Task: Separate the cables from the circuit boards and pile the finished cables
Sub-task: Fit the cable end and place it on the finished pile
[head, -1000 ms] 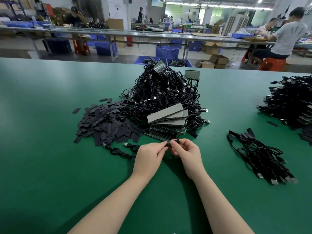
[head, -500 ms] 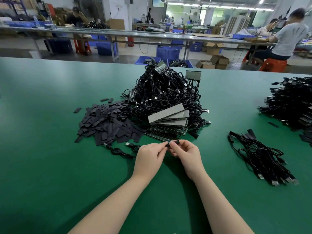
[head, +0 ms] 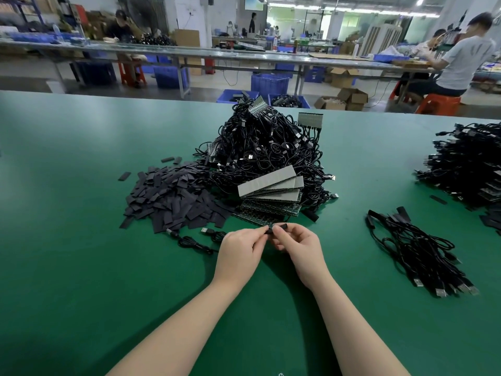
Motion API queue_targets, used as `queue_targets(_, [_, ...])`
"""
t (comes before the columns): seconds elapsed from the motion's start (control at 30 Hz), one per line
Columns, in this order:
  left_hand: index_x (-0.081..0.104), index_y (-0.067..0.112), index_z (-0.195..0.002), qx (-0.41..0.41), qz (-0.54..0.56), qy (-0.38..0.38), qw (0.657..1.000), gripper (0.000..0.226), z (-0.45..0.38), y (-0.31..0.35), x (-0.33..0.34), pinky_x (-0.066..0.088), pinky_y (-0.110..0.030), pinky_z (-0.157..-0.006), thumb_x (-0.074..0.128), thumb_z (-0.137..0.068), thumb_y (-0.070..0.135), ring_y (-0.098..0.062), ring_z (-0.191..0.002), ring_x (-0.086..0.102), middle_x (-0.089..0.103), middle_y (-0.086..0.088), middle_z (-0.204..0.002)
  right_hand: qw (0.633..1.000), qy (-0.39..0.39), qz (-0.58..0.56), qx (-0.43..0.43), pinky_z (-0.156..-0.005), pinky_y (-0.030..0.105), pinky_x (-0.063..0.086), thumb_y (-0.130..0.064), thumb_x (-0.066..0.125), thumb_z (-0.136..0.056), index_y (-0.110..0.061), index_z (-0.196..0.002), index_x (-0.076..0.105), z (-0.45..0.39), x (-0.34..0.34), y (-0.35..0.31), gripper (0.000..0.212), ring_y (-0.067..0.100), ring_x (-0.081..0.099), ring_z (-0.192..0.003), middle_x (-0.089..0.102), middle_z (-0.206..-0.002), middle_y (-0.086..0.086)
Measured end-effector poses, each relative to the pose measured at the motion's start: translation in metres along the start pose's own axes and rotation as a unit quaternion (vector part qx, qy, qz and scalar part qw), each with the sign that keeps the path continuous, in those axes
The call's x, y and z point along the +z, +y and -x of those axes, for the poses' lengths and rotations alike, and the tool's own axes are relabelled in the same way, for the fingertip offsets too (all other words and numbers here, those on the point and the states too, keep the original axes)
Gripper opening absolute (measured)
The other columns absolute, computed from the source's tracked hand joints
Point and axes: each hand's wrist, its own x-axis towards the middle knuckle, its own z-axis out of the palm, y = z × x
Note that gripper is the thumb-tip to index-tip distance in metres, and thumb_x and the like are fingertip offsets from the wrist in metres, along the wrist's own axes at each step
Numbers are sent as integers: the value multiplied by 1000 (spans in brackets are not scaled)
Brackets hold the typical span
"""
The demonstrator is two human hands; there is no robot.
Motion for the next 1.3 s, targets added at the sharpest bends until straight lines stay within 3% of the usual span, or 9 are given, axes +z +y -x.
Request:
queue_targets(0.2, [73, 14, -113, -1, -7, -4, 1000, 24, -1, 0, -1, 47, -30, -81, 64, -91, 12, -17, -86, 68, 75, 0, -96, 998, 7, 62, -17, -69, 21, 55, -20, 77, -87, -24, -81, 79, 1, 5, 1, 8, 8, 64, -70, 74, -79, 8])
queue_targets(0.33, [72, 12, -114, 17, -4, -14, 1000, 25, -1, 1, -1, 51, -34, -79, 65, -91, 11, -18, -84, 68, 75, 0, -95, 999, 4, 51, -11, -68, 17, 52, -19, 77, -87, -26, -81, 80, 2, 3, -1, 10, 2, 66, -71, 75, -76, -3])
queue_targets(0.5, [70, 10, -118, 27, -17, -18, 999, 29, -1, 0, -1, 50, -33, -78, 65, -89, 7, -19, -82, 68, 75, -1, -94, 995, -1, 100, -13, -70, 28, 50, -24, 77, -87, -25, -85, 79, 3, 3, 0, 3, 8, 62, -71, 75, -79, 6])
queue_targets(0.73, [70, 13, -118, -40, -1, 16, 999, 27, -1, 0, 0, 49, -29, -73, 64, -93, 18, -18, -80, 67, 75, -2, -93, 988, 68, 113, -78, -77, 7, 48, -21, 76, -88, -48, -123, 59, 8, 8, 3, 47, -3, 69, -88, 74, -96, -23])
queue_targets(0.83, [70, 13, -119, -31, -14, 1, 999, 28, -1, 1, 0, 52, -34, -74, 64, -93, 19, -21, -80, 67, 75, -5, -93, 981, 47, 160, -95, -73, 4, 45, -19, 71, -92, -56, -119, 55, 9, 9, 7, 49, -9, 64, -77, 71, -94, -31])
queue_targets(1.0, [69, 13, -120, -29, -23, -14, 999, 28, -1, 1, -1, 52, -36, -78, 63, -94, 20, -21, -84, 68, 75, -5, -96, 972, 43, 208, -96, -54, 8, 35, -19, 65, -96, -34, -136, 60, 5, 6, 17, 43, 2, 38, -50, 59, -63, -22])
queue_targets(1.1, [70, 13, -119, -19, -29, -25, 999, 27, 0, 2, 0, 52, -34, -76, 64, -93, 18, -21, -83, 68, 75, -5, -95, 968, 37, 229, -91, -58, 7, 38, -20, 65, -96, -35, -138, 56, 6, 8, 14, 46, 0, 46, -54, 65, -72, -30])
queue_targets(1.23, [71, 14, -117, -29, -17, -17, 999, 27, 0, 1, 0, 48, -29, -79, 63, -91, 14, -18, -87, 68, 75, -3, -100, 975, 29, 206, -76, -71, 6, 45, -27, 71, -92, -53, -125, 50, 9, 9, 8, 47, -6, 63, -77, 72, -90, -27])
queue_targets(1.3, [70, 13, -118, -7, -19, -24, 999, 31, -1, 1, 1, 48, -31, -84, 62, -89, 7, -18, -92, 68, 74, -2, -104, 968, 27, 235, -78, -66, 14, 46, -31, 71, -91, -45, -97, 68, 8, 10, 7, 15, 0, 63, -72, 73, -81, -19])
